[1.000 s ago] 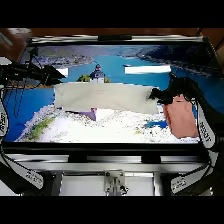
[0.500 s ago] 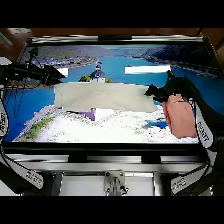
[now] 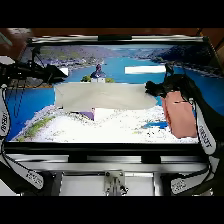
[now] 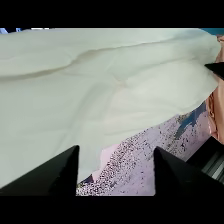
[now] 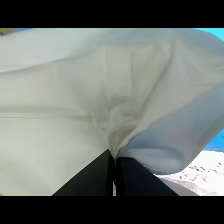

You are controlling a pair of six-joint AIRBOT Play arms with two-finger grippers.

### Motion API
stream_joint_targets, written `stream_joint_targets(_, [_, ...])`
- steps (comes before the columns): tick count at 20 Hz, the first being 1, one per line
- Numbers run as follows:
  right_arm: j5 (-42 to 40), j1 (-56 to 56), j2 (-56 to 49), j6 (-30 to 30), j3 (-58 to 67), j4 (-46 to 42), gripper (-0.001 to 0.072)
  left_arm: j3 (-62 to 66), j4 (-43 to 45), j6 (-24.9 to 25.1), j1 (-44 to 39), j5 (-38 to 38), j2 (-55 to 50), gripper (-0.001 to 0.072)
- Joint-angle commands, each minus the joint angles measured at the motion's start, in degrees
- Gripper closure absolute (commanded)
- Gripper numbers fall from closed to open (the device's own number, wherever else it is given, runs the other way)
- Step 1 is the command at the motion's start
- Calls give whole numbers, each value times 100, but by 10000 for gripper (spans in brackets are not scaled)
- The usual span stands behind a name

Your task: Fold the shirts.

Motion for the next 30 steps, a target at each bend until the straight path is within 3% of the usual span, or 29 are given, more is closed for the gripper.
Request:
stream_joint_targets(1, [-92, 4, 581, -15, 7, 4, 665, 2, 20, -68, -289, 146, 0, 248])
stream_joint_targets(7, [-848, 2, 1475, 402, 7, -24, 665, 2, 20, -107, -955, 142, 0, 262])
stream_joint_targets(8, [-953, 2, 1585, 509, 7, -24, 665, 2, 20, -101, -1038, 160, 2, 319])
stream_joint_targets(9, [-1082, 2, 1692, 595, 7, -24, 665, 2, 22, -33, -1088, 186, 35, 456])
stream_joint_targets(13, [-1617, 2, 1998, 680, 7, -31, 665, 2, 476, -232, -1104, 245, 337, 487])
stream_joint_targets(14, [-1711, 2, 2050, 695, 7, -44, 665, 0, 844, -299, -1165, 70, 420, 616])
stream_joint_targets(16, [-1834, 2, 2149, 748, 7, -103, 665, -170, 1108, -514, -1287, 0, 575, 619])
stream_joint_targets(21, [-2306, 2, 2260, 815, 7, -118, 665, -1217, 1113, -511, -2131, 463, 813, 621])
stream_joint_targets(27, [-2509, 2, 2723, 820, 7, -146, 665, -2037, 726, -651, -3270, 2076, 817, 621])
stream_joint_targets(30, [-2643, 2, 2938, 833, 7, -140, 665, -2041, 636, -1034, -3740, 2920, 763, 620])
